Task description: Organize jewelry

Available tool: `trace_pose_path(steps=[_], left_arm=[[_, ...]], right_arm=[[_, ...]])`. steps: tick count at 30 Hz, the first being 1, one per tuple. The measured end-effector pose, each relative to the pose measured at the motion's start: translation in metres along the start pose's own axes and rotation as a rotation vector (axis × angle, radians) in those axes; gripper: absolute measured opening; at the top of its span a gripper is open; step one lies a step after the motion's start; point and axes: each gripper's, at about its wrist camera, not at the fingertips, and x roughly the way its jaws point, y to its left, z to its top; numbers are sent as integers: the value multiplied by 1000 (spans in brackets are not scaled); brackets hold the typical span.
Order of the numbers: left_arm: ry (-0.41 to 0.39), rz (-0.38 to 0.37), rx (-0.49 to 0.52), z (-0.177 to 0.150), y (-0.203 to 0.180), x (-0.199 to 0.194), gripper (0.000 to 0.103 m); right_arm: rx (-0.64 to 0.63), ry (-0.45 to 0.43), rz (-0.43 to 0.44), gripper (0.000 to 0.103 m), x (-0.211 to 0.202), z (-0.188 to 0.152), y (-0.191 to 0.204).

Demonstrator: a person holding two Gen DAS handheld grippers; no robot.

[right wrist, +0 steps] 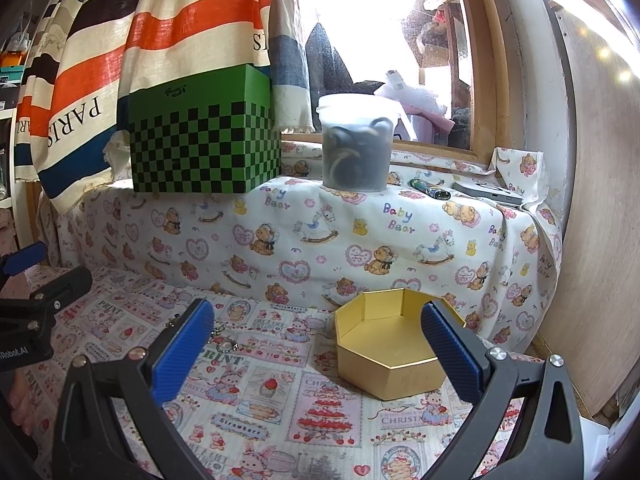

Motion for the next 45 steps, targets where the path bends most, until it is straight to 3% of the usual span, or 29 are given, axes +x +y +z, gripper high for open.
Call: trace_pose_path(steps=[45], left_arm=[[0, 0, 2, 0, -1, 0, 103]], right_arm=[[-2, 13, 6, 103, 1, -1, 2]])
